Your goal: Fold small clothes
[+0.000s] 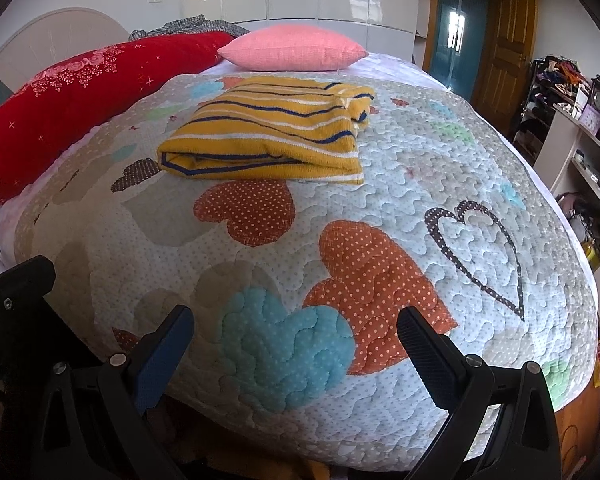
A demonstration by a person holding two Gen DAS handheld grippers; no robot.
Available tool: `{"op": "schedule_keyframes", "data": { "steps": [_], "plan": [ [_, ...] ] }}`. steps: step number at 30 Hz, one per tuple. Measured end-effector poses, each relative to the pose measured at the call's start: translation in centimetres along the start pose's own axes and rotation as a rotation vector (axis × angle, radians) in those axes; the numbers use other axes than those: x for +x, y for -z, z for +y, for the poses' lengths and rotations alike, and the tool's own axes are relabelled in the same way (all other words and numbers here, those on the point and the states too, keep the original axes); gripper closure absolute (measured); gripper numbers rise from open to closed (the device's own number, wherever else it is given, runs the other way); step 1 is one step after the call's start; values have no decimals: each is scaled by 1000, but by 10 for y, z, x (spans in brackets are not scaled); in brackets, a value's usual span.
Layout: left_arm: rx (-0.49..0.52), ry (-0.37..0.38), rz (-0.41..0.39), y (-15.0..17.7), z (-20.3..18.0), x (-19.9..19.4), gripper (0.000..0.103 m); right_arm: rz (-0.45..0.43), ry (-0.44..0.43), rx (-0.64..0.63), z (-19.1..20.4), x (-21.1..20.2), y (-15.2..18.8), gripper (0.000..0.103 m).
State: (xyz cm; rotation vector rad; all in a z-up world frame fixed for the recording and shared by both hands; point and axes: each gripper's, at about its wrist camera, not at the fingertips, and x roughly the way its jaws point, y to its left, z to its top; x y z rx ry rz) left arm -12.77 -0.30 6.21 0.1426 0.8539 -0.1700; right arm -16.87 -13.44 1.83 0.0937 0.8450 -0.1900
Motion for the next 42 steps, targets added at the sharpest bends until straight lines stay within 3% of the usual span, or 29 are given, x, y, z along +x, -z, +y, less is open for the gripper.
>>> {"op": "schedule_keyframes", "data": {
  "steps": [10, 17, 21, 28, 34, 42],
  "plan": [
    [-14, 81, 30, 3, 1, 7, 0, 25, -6, 23, -2, 7, 5, 0],
    [-30, 141, -74, 2, 4, -9, 0, 13, -1, 40, -6, 8, 5, 0],
    [-21, 121, -131, 0, 3, -19, 0, 3, 0, 28, -3, 7, 4, 0],
    [-29, 96, -128, -2, 5, -17, 0, -5, -3, 22, 0, 5, 4, 0],
    [-63, 42, -214, -6, 17, -29, 0, -51, -1, 33, -3, -4, 2, 0],
    [-78, 31, -180, -6, 22, -20, 0, -43, -10, 25, -1, -2, 2, 0]
  ]
}}
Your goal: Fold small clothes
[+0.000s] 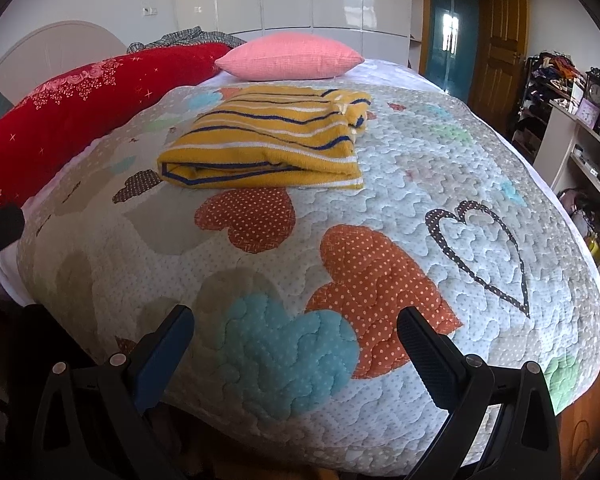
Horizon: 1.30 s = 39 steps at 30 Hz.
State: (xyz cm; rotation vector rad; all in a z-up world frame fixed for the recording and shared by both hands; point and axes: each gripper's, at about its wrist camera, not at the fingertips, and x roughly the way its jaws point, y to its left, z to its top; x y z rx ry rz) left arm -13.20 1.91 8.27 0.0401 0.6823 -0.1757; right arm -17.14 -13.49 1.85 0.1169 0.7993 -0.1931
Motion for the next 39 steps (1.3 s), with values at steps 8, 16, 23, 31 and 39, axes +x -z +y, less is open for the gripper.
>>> {"op": "schedule_keyframes", "data": {
  "steps": [8, 16, 23, 31, 39],
  "plan": [
    [-18, -8, 78, 4, 4, 15, 0, 20, -5, 6, -1, 4, 1, 0],
    [-43, 2, 246, 17, 10, 45, 0, 52, -7, 18, -2, 11, 4, 0],
    [-77, 19, 318, 26, 17, 59, 0, 84, -10, 41, -6, 18, 7, 0],
    [-76, 13, 316, 25, 17, 58, 0, 94, -9, 33, -4, 20, 9, 0],
    [-69, 2, 316, 24, 16, 59, 0, 88, -10, 28, -3, 19, 9, 0]
  ]
}}
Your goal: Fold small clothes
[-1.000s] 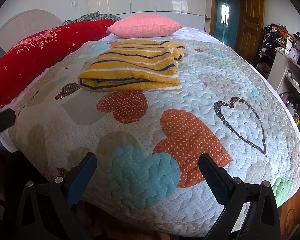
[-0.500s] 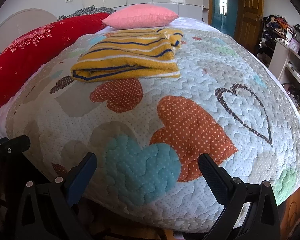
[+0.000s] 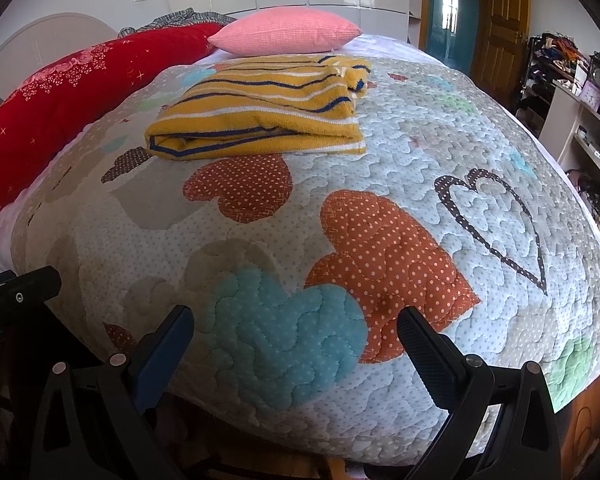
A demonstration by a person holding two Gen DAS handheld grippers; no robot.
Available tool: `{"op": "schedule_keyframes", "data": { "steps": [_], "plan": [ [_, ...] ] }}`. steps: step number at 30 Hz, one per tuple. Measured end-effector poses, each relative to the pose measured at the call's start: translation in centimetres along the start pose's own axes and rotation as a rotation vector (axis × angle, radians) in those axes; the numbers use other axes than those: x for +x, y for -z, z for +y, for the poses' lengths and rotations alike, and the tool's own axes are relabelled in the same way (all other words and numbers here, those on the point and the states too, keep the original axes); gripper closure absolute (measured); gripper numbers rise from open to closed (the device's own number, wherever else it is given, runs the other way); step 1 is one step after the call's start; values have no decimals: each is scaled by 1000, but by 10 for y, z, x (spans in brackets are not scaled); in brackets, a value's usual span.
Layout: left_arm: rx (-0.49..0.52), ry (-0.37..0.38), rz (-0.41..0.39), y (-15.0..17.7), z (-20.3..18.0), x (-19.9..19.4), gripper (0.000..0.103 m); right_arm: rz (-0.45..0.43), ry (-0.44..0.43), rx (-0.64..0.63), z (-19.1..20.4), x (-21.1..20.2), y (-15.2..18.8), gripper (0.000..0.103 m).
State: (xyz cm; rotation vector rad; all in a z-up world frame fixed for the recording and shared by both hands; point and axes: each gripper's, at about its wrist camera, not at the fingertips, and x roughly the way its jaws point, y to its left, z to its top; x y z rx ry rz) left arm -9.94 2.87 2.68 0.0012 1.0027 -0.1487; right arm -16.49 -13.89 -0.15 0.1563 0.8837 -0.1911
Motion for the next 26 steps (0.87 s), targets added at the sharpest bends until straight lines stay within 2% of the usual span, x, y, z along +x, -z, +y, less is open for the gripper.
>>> {"op": "schedule_keyframes", "data": {
  "steps": [14, 26],
  "plan": [
    [12, -13, -14, 0, 0, -3, 0, -8, -1, -13, 2, -1, 0, 0],
    [45, -40, -70, -1, -5, -14, 0, -10, 0, -14, 3, -2, 1, 0]
  ]
}}
